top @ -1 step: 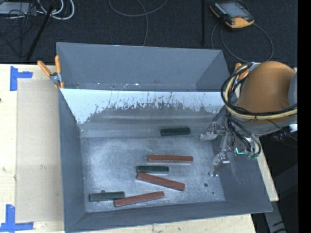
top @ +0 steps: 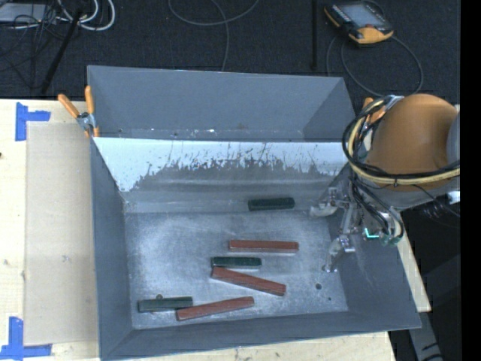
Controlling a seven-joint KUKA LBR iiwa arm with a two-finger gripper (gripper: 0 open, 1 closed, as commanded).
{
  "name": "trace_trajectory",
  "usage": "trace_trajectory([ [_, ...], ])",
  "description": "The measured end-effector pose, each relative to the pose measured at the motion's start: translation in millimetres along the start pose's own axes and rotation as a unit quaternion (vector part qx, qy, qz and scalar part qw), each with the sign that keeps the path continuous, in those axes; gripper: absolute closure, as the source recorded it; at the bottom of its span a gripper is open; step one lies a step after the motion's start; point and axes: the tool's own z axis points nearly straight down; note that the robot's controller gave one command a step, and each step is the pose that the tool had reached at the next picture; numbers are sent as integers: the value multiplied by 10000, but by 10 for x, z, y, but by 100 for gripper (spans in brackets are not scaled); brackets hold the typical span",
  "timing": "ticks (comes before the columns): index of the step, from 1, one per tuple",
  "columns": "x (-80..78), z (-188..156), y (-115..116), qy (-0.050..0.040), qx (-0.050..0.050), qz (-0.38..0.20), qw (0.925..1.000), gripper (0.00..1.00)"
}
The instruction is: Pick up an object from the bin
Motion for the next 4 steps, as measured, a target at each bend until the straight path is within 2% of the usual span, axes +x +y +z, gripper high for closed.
trace_trajectory([
  [1,49,33,-13,-37,3,-386,9992,0],
  [2,-49,591,128,-55,12,-921,9957,0],
  [3,-261,1186,138,-107,16,-1228,9924,100],
  [4,-261,1185,139,-107,17,-1230,9923,100],
])
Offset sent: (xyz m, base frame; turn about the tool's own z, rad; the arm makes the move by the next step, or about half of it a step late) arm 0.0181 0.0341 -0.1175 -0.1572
